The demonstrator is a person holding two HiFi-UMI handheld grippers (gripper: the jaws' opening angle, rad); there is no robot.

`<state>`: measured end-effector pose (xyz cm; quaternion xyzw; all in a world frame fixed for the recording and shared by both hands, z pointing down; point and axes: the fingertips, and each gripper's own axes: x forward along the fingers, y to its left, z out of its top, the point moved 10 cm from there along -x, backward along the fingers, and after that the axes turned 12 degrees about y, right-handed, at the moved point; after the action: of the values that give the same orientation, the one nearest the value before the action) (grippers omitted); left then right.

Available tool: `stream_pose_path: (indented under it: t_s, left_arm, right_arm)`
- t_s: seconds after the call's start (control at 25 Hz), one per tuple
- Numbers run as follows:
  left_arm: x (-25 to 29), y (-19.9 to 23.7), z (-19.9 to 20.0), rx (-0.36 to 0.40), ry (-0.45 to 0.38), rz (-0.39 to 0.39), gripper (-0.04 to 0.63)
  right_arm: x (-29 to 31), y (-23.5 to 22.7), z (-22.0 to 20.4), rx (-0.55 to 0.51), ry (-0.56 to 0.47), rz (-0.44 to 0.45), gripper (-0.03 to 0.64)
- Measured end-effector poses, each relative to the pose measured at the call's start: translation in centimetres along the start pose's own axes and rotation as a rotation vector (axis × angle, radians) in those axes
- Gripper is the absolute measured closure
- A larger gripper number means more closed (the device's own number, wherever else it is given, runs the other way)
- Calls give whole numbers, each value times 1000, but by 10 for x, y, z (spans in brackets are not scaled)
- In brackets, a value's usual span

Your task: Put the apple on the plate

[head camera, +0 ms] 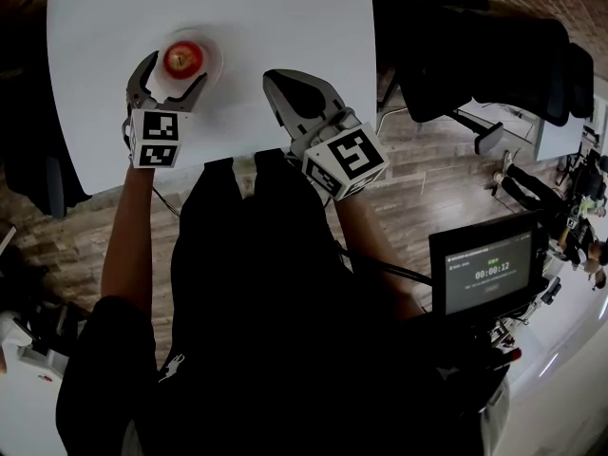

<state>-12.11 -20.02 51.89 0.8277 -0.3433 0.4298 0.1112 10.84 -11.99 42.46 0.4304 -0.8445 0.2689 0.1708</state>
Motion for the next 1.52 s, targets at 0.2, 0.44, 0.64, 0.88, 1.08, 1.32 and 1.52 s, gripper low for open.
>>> stream_pose_path:
  t_s: [0.2, 0.44, 0.64, 0.88, 1.08, 1.32, 1.52]
  left_arm:
    - [-16, -7, 1, -22, -34, 17, 331]
    - [-37, -9, 0, -38, -33, 51, 501]
    - [-51, -14, 7, -65, -56, 64, 574]
    - [-76, -26, 8, -67, -85, 73, 588]
    - [-106, -32, 7, -79, -131, 70, 588]
    - [-130, -32, 12, -105, -179, 114, 588]
    - [-145, -28, 13, -125, -203, 162, 588]
  right_arm:
    - [-7, 6, 4, -25, -21, 21, 614]
    - [-8, 17, 17, -66, -52, 58, 612]
    - [-9, 24, 27, -92, -76, 79, 612]
    - [-21, 41, 32, -127, -103, 99, 614]
    - [-28, 63, 39, -160, -130, 118, 612]
    - [-30, 71, 49, -197, -148, 147, 612]
    - [-26, 75, 58, -222, -154, 175, 614]
